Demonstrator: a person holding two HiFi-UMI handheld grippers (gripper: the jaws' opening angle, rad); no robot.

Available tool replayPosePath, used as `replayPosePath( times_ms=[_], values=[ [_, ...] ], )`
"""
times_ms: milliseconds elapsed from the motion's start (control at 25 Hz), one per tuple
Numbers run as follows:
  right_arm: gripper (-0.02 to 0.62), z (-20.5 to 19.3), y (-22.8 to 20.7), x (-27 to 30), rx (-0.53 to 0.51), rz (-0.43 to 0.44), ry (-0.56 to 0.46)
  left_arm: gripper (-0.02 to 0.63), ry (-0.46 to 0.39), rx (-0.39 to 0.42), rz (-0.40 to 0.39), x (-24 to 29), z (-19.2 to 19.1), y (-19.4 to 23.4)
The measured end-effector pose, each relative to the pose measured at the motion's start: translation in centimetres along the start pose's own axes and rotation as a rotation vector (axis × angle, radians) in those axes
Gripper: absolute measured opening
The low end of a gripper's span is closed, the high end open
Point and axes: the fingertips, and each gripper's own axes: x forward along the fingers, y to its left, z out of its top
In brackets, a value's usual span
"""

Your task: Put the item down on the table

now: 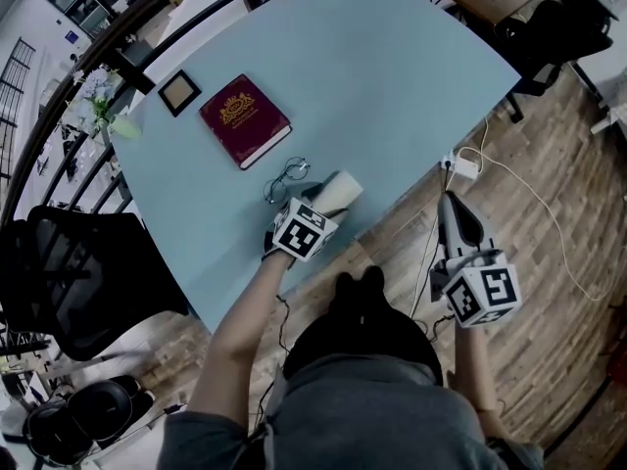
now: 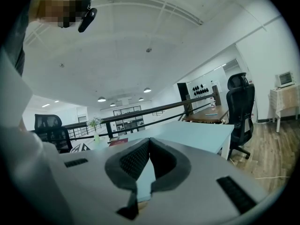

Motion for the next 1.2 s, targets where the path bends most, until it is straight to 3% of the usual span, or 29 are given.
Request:
replayPosePath(
  times_ms=[520,720,1200],
  values=[
    [0.005,0.5,1.1,1.0,-0.010,0.083,-0.004,0.310,-0.158,-0.058,0.131,-5.2,3.6,1.2],
    [0.005,0.8,1.9,1.7,-0.019,0.124,-0.008,0.260,-0.225,-0.069,0.203,-7.8,4.4,1.5],
    [0.005,1.3,4.4,3.2,-0.045,0.231,-0.008,0.088,-0.435,-0.210,0.417,-15.2,5.0,3.2]
  ],
)
